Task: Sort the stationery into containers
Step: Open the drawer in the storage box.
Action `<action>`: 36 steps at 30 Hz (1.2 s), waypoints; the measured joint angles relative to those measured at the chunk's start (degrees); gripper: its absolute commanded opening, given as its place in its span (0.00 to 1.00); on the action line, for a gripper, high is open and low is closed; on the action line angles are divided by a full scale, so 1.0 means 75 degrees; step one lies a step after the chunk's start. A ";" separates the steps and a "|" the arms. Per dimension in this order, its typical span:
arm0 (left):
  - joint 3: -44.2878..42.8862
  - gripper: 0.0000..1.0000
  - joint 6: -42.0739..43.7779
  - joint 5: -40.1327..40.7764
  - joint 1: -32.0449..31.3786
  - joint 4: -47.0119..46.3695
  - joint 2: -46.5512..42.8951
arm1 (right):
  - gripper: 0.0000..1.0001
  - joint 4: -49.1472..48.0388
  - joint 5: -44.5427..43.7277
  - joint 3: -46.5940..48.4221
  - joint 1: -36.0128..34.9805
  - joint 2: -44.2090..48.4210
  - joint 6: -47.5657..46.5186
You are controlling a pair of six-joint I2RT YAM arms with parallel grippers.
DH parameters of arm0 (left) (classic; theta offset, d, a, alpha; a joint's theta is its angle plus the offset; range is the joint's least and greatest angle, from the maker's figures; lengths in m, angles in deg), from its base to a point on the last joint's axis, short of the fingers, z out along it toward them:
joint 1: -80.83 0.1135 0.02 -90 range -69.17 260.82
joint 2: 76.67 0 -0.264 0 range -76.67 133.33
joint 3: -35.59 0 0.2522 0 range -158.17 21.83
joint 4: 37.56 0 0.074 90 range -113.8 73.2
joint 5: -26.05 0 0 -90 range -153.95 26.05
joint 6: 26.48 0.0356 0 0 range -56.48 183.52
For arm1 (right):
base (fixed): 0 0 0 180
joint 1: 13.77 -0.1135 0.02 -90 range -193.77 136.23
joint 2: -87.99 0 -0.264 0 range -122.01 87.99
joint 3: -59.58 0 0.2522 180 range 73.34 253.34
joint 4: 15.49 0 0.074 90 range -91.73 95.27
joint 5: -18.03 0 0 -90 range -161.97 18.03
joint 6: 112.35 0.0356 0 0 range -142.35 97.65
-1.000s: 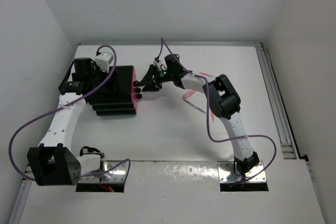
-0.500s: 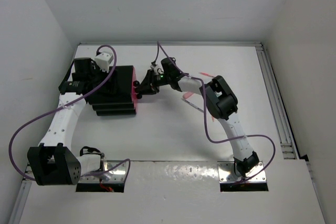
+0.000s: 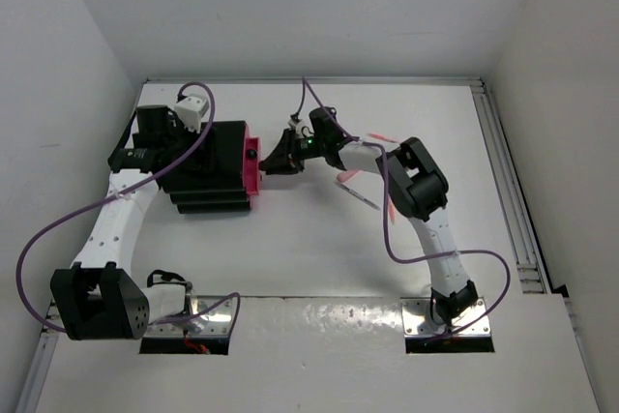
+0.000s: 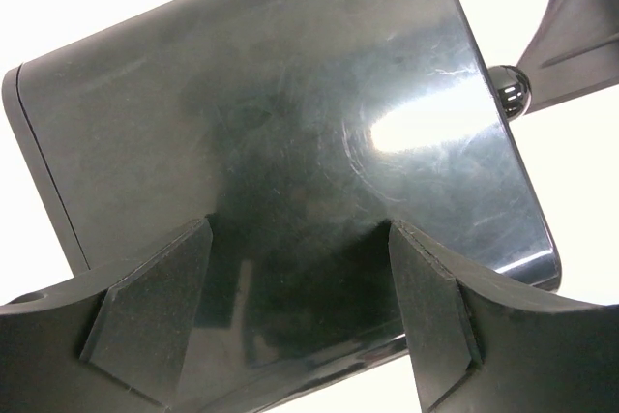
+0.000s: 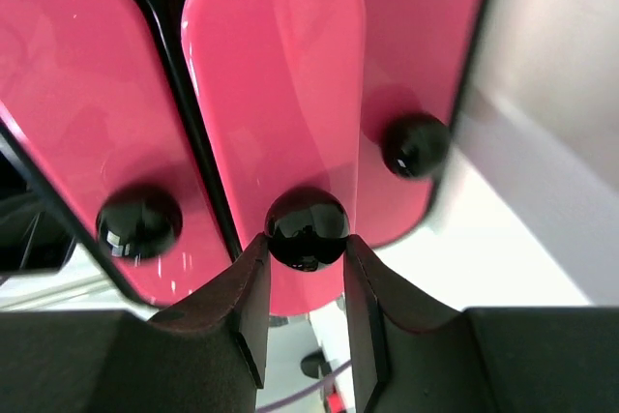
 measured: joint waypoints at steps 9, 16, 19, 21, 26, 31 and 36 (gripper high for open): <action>-0.0052 0.80 0.0003 -0.0003 0.0000 -0.0003 0.0064 | 0.00 -0.0184 0.0105 -0.1309 0.0635 0.0746 -0.0169; -0.0070 0.80 0.0003 -0.0006 0.0000 -0.0003 0.0093 | 0.00 -0.0157 0.0099 -0.1836 0.0962 0.0988 -0.0318; -0.0082 0.80 0.0003 -0.0006 0.0000 -0.0012 0.0108 | 0.08 -0.0137 0.0143 -0.1868 0.1023 0.0988 -0.0329; -0.0082 0.80 0.0003 -0.0006 0.0000 -0.0009 0.0108 | 0.35 -0.0108 0.0152 -0.1868 0.1023 0.0988 -0.0332; -0.0093 0.80 0.0003 -0.0006 0.0000 -0.0015 0.0128 | 0.63 0.0189 0.0114 -0.1859 0.1017 0.0988 -0.0466; -0.0140 0.80 0.0003 -0.0006 0.0000 -0.0026 0.0187 | 0.67 0.0490 0.0108 -0.1766 0.1017 0.0988 -0.0592; -0.0181 0.80 0.0003 -0.0020 0.0000 -0.0026 0.0227 | 0.62 0.1256 0.0085 -0.1693 0.1163 0.1172 -0.1084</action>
